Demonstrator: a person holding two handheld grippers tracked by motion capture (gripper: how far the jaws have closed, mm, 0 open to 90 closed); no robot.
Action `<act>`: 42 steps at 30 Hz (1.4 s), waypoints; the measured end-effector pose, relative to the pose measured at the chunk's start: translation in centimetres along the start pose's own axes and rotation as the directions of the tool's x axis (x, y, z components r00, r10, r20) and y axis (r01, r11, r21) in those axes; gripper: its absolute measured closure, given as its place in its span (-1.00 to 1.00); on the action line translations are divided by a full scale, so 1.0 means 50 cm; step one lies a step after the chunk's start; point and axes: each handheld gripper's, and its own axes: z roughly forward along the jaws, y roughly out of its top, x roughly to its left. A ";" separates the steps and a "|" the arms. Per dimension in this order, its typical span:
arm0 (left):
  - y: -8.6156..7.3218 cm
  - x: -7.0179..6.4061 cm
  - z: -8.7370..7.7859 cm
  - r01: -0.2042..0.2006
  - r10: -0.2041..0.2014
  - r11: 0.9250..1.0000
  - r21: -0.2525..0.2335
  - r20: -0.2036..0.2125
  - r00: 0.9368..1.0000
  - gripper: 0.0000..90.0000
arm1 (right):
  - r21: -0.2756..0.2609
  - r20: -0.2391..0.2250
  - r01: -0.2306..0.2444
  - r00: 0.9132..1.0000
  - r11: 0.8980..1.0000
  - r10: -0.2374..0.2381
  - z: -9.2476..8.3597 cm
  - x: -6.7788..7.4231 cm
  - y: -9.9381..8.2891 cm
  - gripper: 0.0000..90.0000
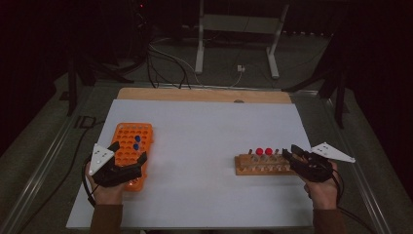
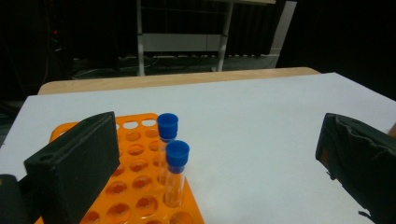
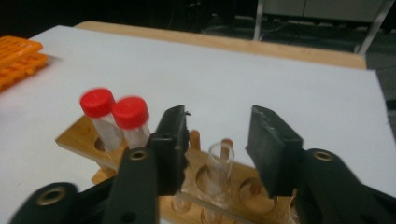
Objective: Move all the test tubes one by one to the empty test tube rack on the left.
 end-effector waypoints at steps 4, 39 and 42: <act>0.002 -0.003 -0.002 -0.005 0.005 1.000 -0.017 0.000 1.000 -0.99 | 0.023 -0.007 -0.005 1.000 1.000 0.005 0.010 -0.006 -0.013 0.44; -0.007 -0.008 0.007 0.013 -0.013 1.000 0.007 0.014 1.000 -0.97 | 0.046 0.011 0.056 0.998 0.997 -0.056 0.045 0.007 -0.043 0.68; -0.008 -0.009 0.009 0.008 -0.008 1.000 0.014 0.012 1.000 -0.97 | 0.052 0.012 0.066 0.998 0.996 -0.067 0.045 0.008 -0.041 0.69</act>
